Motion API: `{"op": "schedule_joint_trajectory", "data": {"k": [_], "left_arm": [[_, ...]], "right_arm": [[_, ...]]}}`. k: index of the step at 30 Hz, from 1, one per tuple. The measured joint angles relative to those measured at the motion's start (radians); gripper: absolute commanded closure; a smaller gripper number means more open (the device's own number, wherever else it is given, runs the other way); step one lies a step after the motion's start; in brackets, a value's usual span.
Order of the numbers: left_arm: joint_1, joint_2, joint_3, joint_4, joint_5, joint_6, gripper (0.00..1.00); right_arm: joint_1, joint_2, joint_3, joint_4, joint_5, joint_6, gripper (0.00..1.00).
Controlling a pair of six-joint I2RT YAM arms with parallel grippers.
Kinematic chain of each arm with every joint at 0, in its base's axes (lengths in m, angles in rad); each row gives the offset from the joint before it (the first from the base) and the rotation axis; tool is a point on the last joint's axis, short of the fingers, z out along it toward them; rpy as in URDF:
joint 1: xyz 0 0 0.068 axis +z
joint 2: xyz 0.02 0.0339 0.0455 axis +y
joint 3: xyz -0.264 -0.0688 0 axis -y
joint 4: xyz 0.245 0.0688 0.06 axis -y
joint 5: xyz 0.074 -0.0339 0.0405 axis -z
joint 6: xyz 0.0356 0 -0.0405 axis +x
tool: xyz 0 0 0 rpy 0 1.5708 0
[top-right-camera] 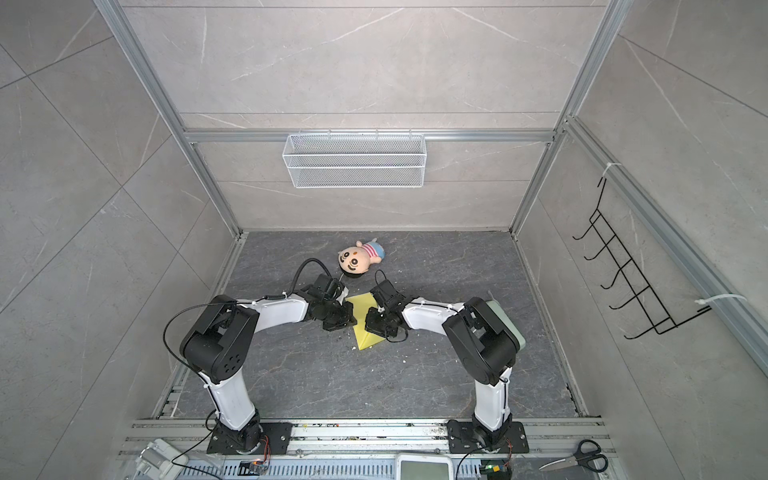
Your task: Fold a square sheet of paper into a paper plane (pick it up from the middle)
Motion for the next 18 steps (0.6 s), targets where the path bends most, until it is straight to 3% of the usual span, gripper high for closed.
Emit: {"op": "schedule_joint_trajectory", "data": {"k": [10, 18], "left_arm": [[0.000, 0.011, 0.019, -0.029, -0.011, 0.024, 1.00], [0.000, 0.012, 0.023, -0.035, -0.015, 0.040, 1.00]], "right_arm": [[-0.006, -0.066, -0.044, 0.022, -0.029, -0.056, 0.59], [-0.008, -0.149, -0.055, 0.102, -0.156, -0.135, 0.75]]}}
